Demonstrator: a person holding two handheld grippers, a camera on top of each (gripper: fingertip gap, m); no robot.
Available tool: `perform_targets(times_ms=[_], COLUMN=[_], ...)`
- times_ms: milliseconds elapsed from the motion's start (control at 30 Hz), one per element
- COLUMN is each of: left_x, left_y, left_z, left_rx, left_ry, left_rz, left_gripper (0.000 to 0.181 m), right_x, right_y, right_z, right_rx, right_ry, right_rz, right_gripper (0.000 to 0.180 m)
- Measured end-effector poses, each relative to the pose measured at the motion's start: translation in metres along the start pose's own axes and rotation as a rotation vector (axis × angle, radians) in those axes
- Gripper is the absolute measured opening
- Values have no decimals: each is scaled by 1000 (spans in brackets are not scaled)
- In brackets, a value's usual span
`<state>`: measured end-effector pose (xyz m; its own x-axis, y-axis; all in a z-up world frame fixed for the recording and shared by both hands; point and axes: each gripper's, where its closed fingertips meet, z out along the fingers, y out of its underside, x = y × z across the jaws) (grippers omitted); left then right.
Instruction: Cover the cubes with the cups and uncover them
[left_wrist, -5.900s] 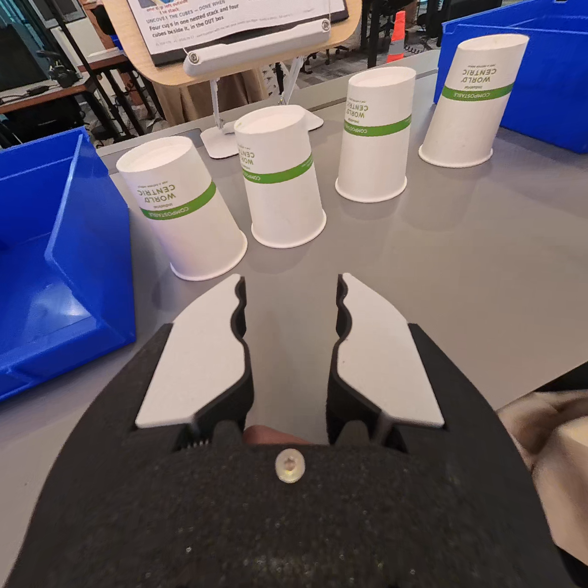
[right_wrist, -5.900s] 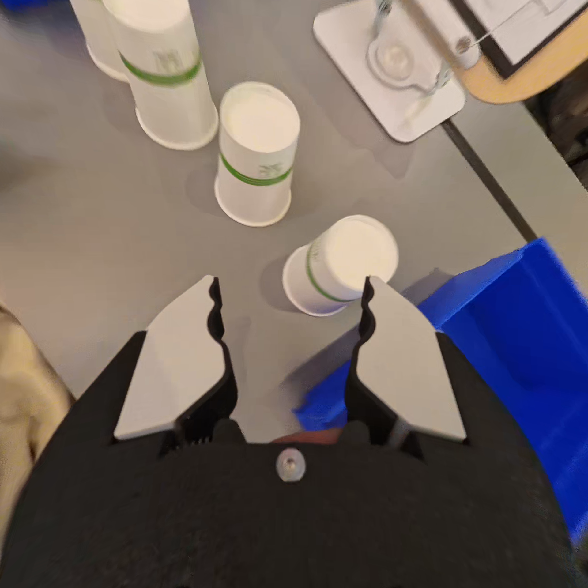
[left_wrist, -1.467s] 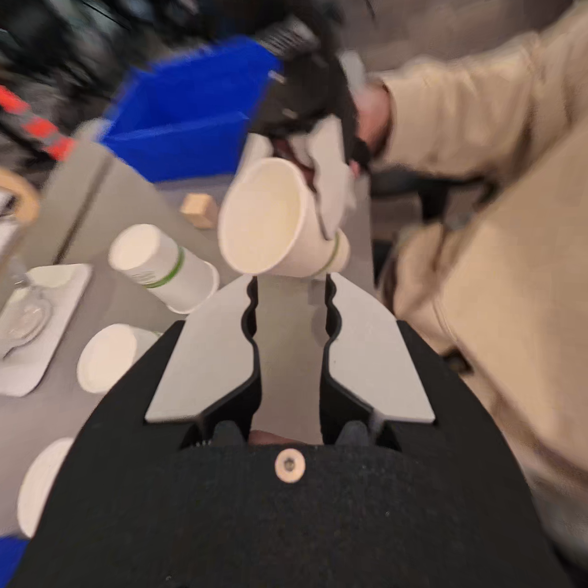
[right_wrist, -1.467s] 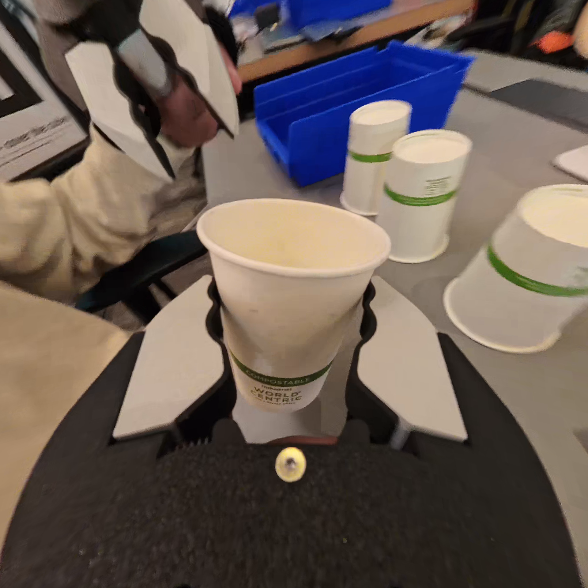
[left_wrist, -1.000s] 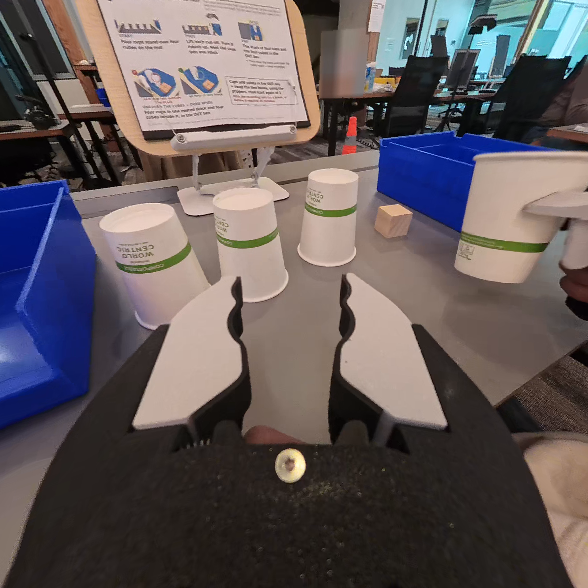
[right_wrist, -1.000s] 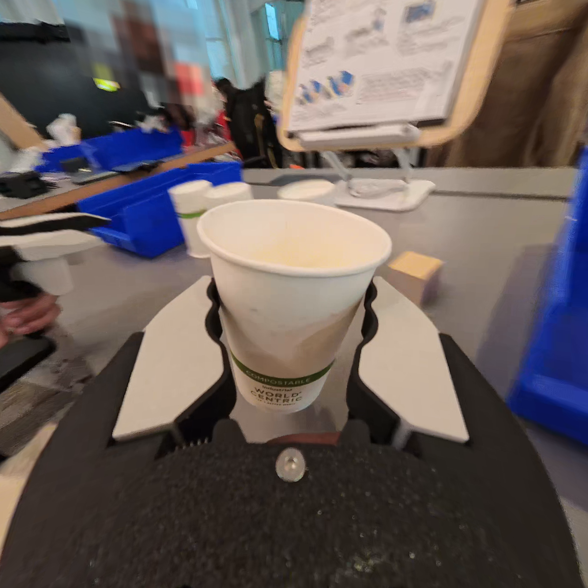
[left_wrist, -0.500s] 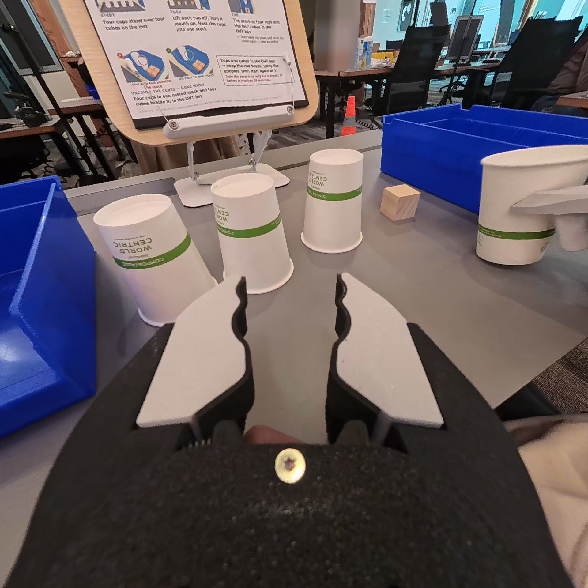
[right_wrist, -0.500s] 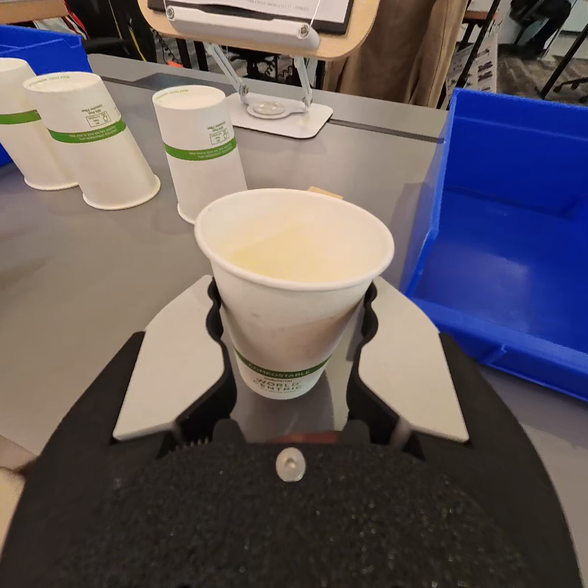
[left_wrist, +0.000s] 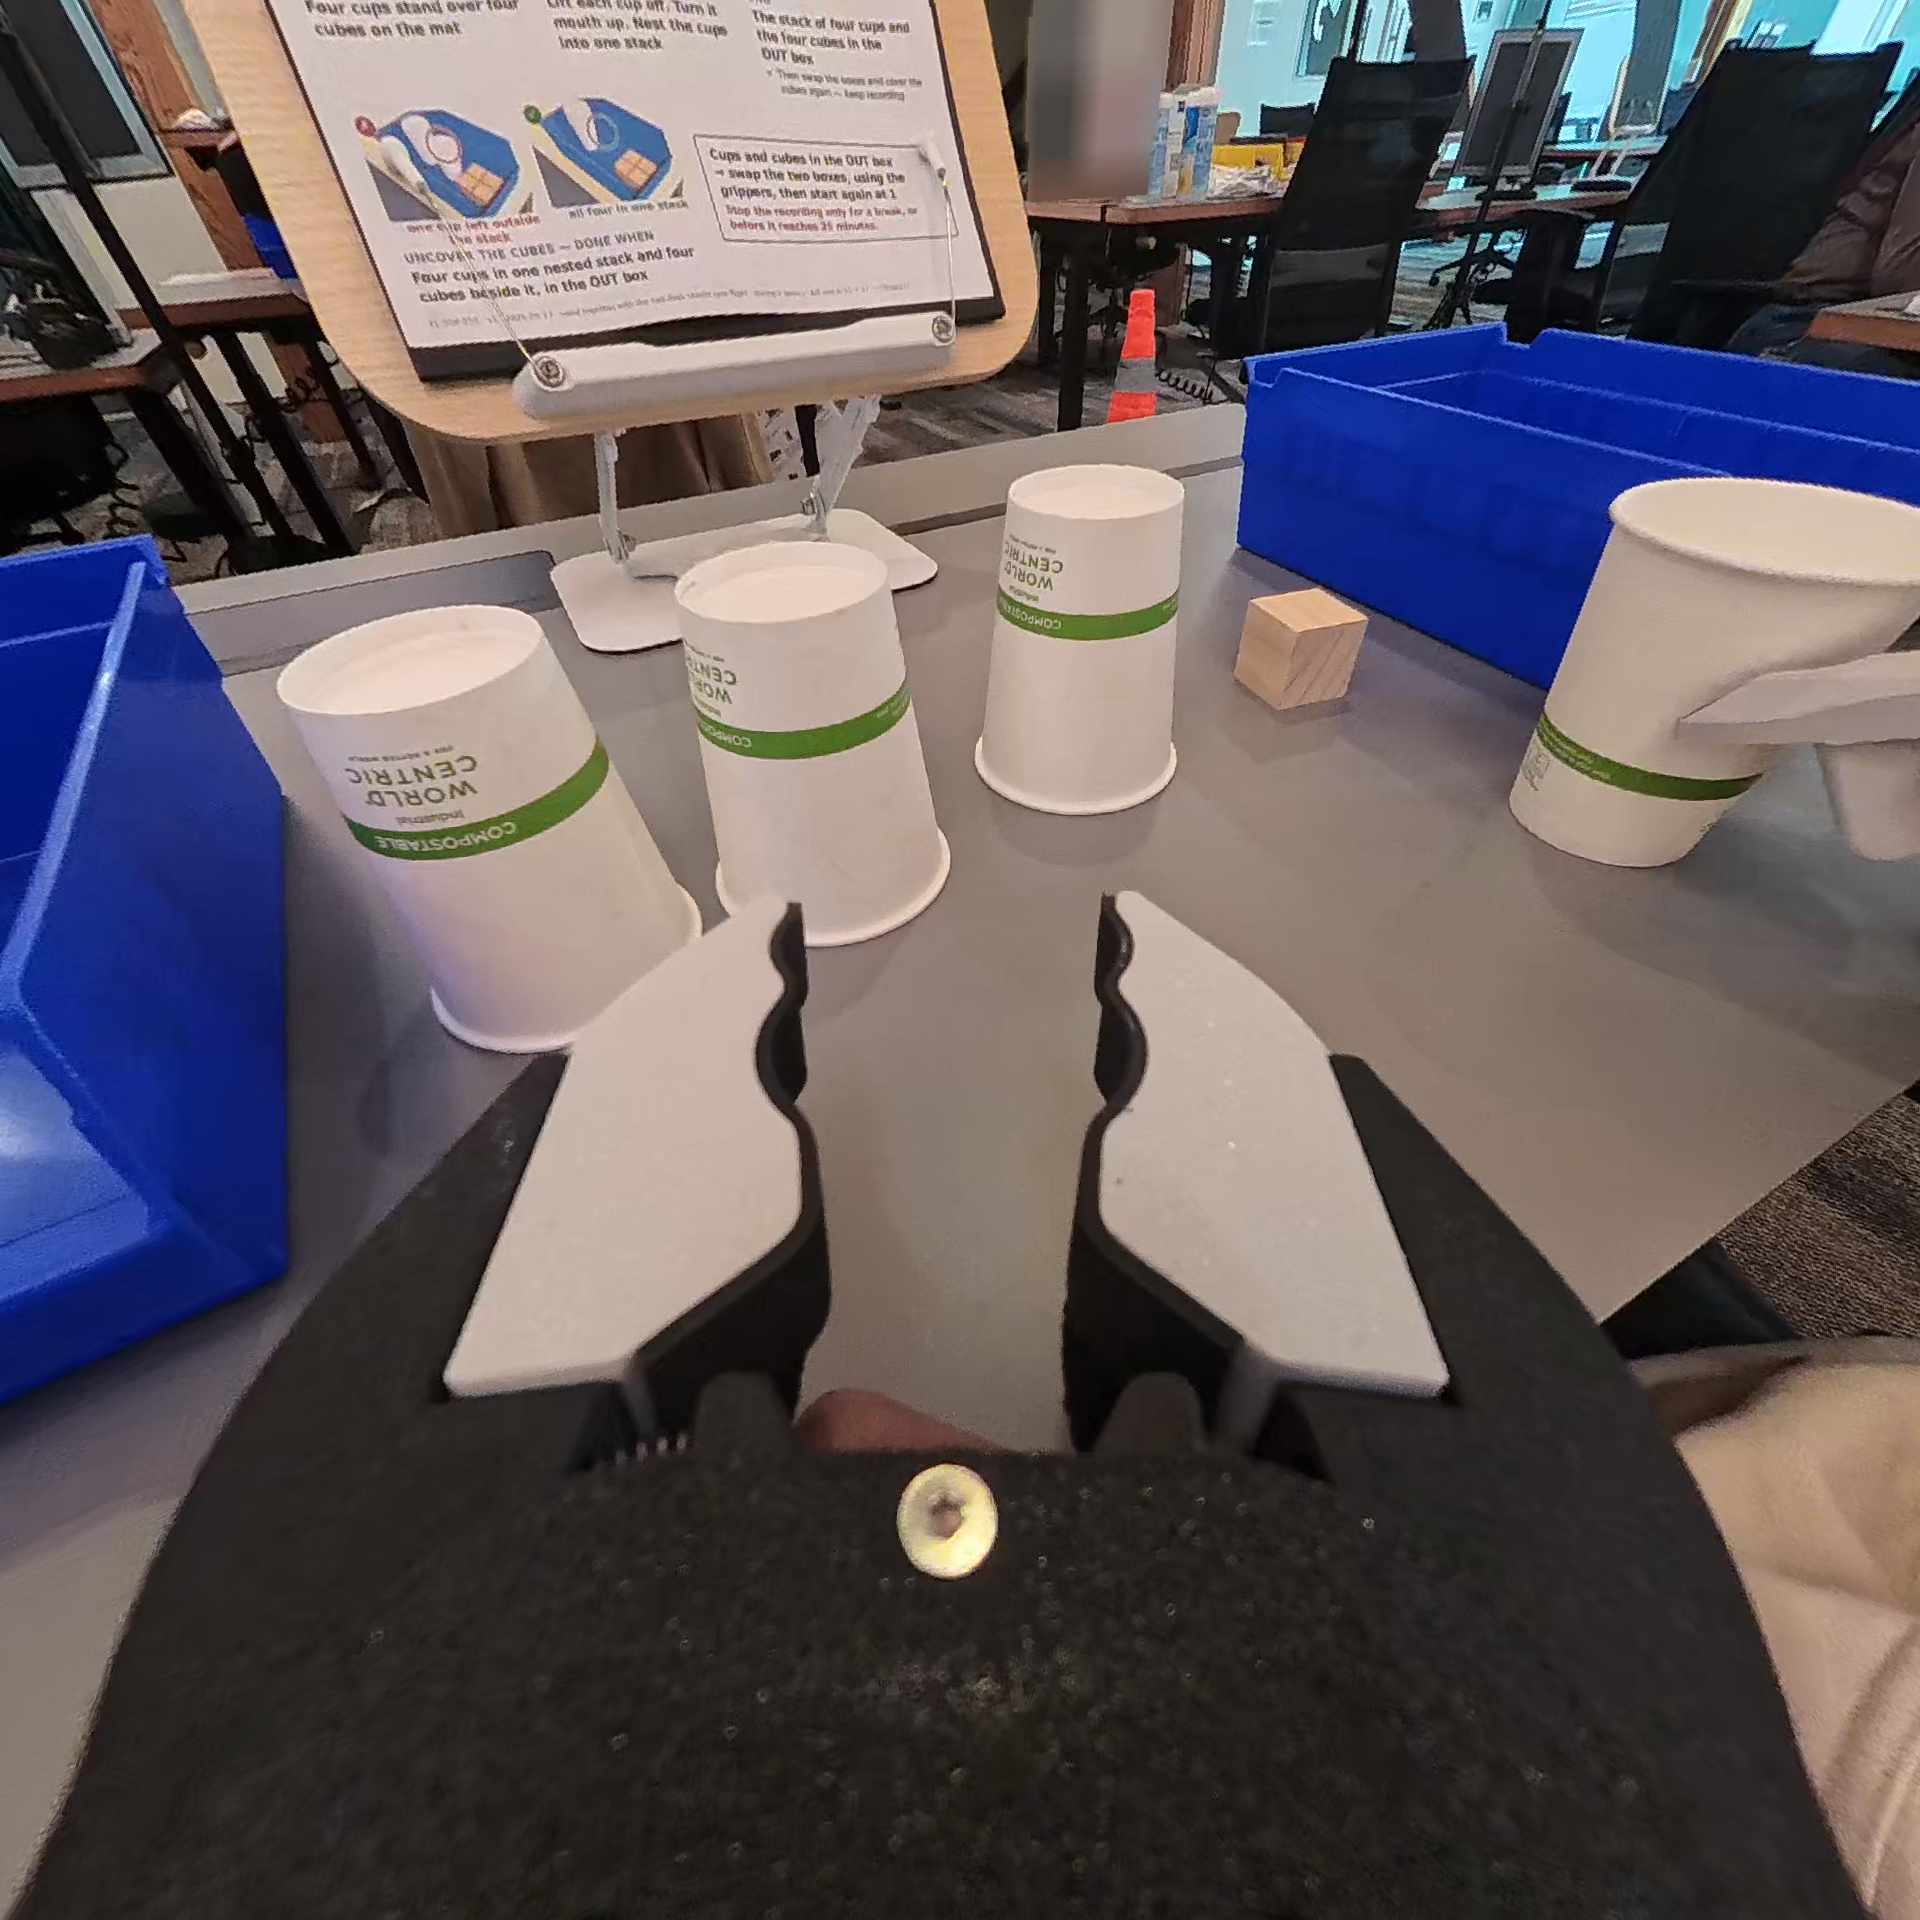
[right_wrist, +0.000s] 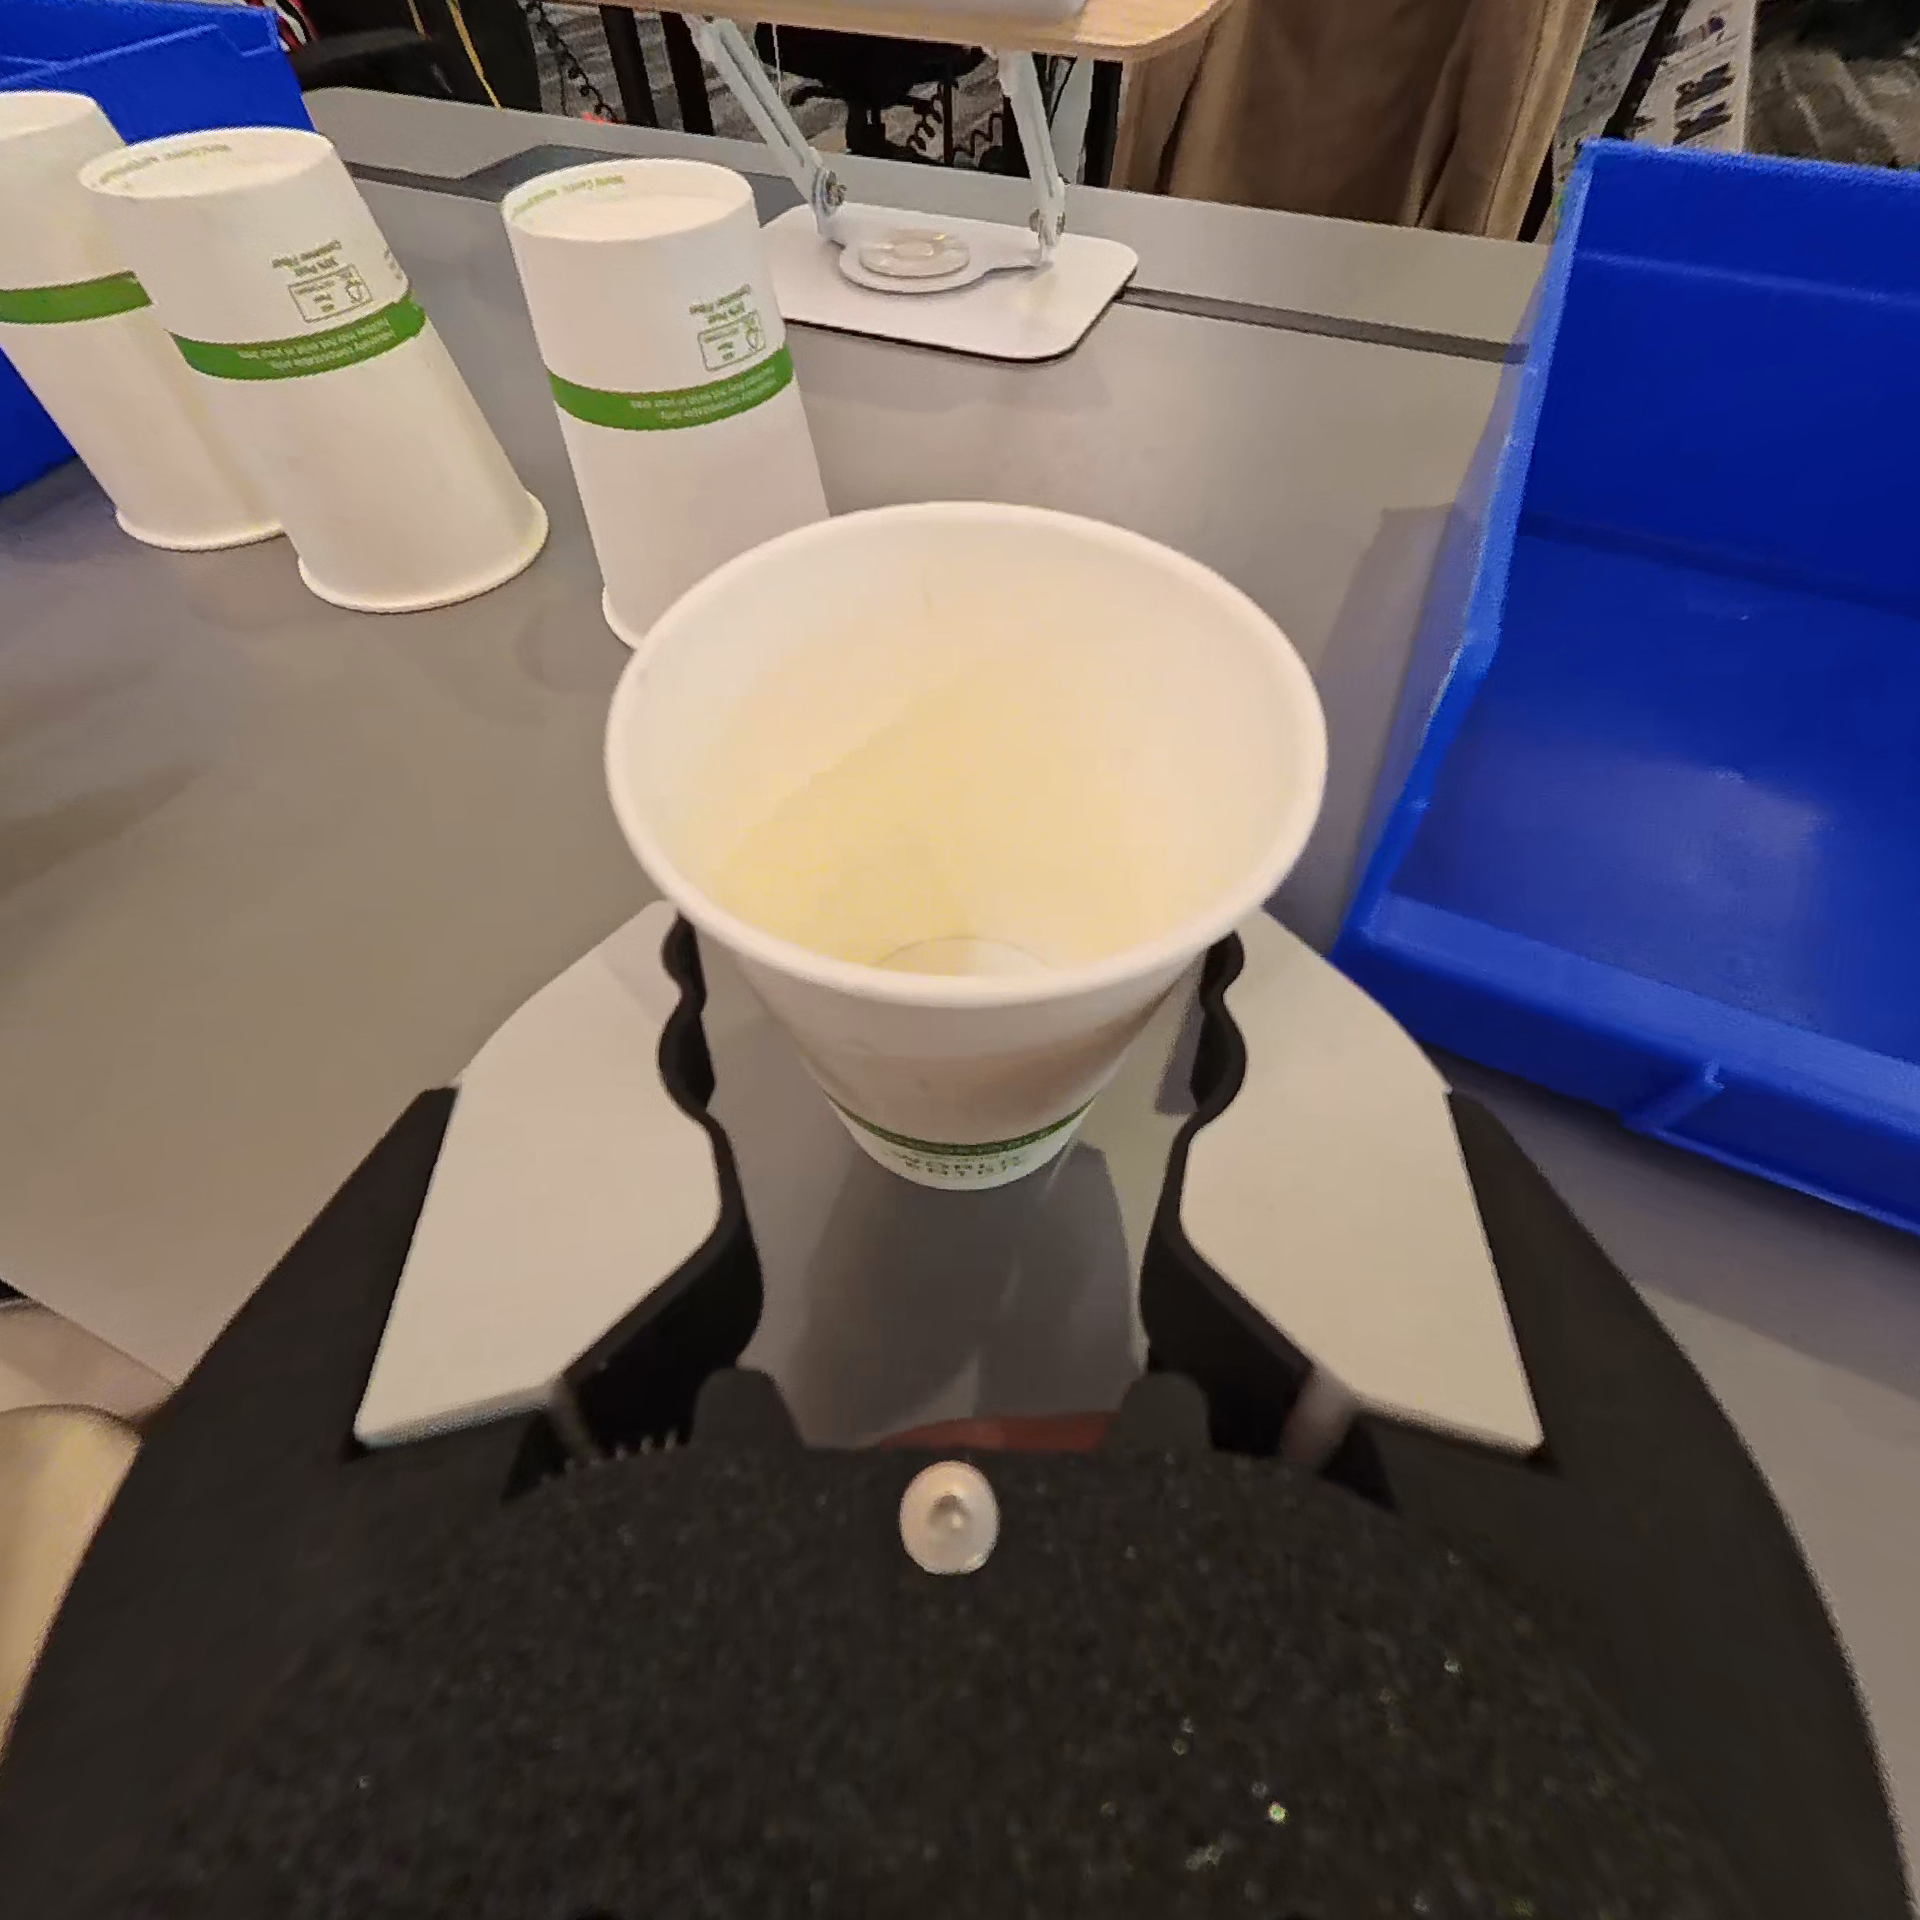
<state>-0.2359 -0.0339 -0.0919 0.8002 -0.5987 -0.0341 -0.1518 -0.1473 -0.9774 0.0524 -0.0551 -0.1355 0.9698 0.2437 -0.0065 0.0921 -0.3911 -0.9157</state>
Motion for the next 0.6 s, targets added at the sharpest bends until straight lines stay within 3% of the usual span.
perform_targets(times_ms=[167, 300, 433, 600], left_x=[-2, -7, -12, -10], left_y=[-1, -7, -8, -7], left_z=[-1, -5, -7, -6], left_rx=[0, 11, 5, -2], left_ry=[-5, -17, -17, 5], left_rz=[-9, -10, -29, -46], left_gripper=[53, 54, 54, 54], right_x=[-10, -2, 4, -46], right_y=[3, 8, -48, -122], right_z=[-15, -48, -90, -94], right_rx=[-30, -90, 21, 51], right_ry=[-37, 12, 79, -125], right_rz=[-50, -116, -193, -366], right_gripper=[107, 108, 104, 100])
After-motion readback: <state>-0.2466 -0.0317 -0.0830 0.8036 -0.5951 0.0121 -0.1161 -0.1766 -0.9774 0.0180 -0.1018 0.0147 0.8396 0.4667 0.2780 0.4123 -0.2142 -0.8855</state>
